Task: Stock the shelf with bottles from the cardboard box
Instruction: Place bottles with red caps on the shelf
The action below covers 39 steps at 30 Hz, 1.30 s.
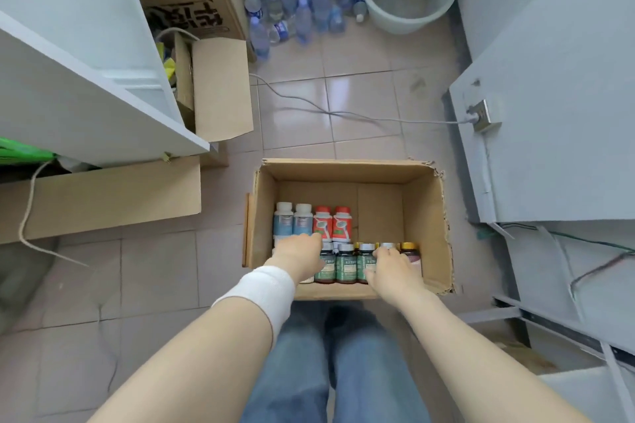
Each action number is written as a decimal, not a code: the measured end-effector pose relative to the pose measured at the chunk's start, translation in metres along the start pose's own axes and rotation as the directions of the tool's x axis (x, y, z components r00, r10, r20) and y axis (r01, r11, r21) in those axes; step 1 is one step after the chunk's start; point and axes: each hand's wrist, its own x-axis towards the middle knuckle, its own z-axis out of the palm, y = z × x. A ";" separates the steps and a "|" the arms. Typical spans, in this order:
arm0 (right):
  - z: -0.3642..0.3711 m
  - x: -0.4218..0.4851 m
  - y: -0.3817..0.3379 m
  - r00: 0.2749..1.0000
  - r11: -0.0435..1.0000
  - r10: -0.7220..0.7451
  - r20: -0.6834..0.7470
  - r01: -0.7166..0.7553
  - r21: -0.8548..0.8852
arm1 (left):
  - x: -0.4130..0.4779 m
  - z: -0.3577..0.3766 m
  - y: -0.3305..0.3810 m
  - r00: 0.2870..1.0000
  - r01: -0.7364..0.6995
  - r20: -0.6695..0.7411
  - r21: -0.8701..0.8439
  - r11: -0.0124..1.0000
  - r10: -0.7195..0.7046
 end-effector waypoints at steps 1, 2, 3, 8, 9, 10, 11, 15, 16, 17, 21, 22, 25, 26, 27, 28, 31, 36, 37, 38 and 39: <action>0.001 0.014 -0.001 1.000 1.000 0.000 0.021 0.000 0.019 | 0.017 0.001 0.000 1.000 0.000 0.014 -0.015 1.000 0.000; 0.003 0.031 -0.001 0.999 0.999 -0.011 0.036 0.010 0.042 | 0.036 0.002 -0.001 1.000 0.002 0.023 -0.031 1.000 -0.002; 0.005 0.051 -0.001 0.999 0.998 -0.028 0.041 0.025 0.064 | 0.056 0.003 -0.003 1.000 0.009 0.018 -0.042 0.999 -0.009; 0.025 0.167 0.008 0.996 0.995 -0.044 0.072 0.037 0.087 | 0.164 0.016 -0.023 0.996 0.035 -0.082 0.061 0.998 -0.030; 0.031 0.185 0.009 0.994 0.994 -0.042 0.100 0.031 0.105 | 0.179 0.018 -0.026 0.997 0.031 -0.067 0.071 0.997 -0.026; 0.037 0.200 0.008 0.990 0.988 -0.044 0.134 0.024 0.150 | 0.192 0.020 -0.029 0.999 0.025 -0.039 0.086 0.996 -0.022; 0.043 0.213 0.007 0.985 0.977 -0.052 0.166 0.016 0.212 | 0.203 0.022 -0.031 1.000 0.014 -0.006 0.113 0.993 -0.013; 0.068 0.237 0.003 0.981 0.900 -0.025 0.193 -0.062 0.431 | 0.227 0.033 -0.040 0.996 -0.012 0.089 0.138 0.990 0.000; 0.072 0.239 0.003 0.983 0.873 0.002 0.182 -0.090 0.479 | 0.231 0.035 -0.042 0.996 -0.016 0.093 0.096 0.995 0.007; 0.075 0.241 0.004 0.984 0.849 0.020 0.179 -0.112 0.516 | 0.233 0.037 -0.043 0.995 -0.016 0.094 0.051 0.999 0.011; 0.070 0.244 0.011 0.978 0.851 0.003 0.207 -0.112 0.513 | 0.234 0.039 -0.045 0.997 0.011 0.082 -0.085 0.996 -0.004; 0.065 0.242 0.014 0.980 0.855 -0.002 0.199 -0.102 0.509 | 0.232 0.039 -0.045 0.998 0.011 0.063 -0.108 0.994 -0.004; 0.049 0.227 0.027 0.989 0.851 0.024 0.145 -0.097 0.516 | 0.220 0.034 -0.042 0.999 -0.017 -0.032 -0.190 0.982 0.011; 0.042 0.220 0.032 0.991 0.844 0.039 0.127 -0.100 0.527 | 0.212 0.029 -0.038 0.997 -0.043 -0.065 -0.239 0.970 0.028; 0.036 0.212 0.038 0.992 0.835 0.053 0.110 -0.105 0.541 | 0.202 0.024 -0.033 0.995 -0.072 -0.093 -0.301 0.951 0.046; 0.029 0.202 0.042 0.993 0.826 0.065 0.097 -0.108 0.553 | 0.192 0.018 -0.028 0.990 -0.106 -0.127 -0.363 0.926 0.063; 0.010 0.167 0.055 0.993 0.776 0.103 0.055 -0.115 0.620 | 0.159 -0.001 -0.013 0.968 -0.207 -0.228 -0.478 0.853 0.108; -0.015 0.093 0.062 0.988 0.598 0.147 0.044 -0.124 0.792 | 0.094 -0.026 0.009 0.939 -0.291 -0.338 -0.676 0.678 0.066; -0.017 0.077 0.062 0.986 0.565 0.160 0.035 -0.121 0.816 | 0.080 -0.031 0.012 0.938 -0.296 -0.343 -0.708 0.641 0.055; -0.018 0.060 0.062 0.984 0.534 0.177 0.016 -0.110 0.838 | 0.065 -0.035 0.014 0.937 -0.304 -0.346 -0.736 0.605 0.050; -0.017 0.042 0.061 0.980 0.500 0.199 -0.004 -0.098 0.861 | 0.049 -0.040 0.016 0.937 -0.313 -0.345 -0.758 0.573 0.055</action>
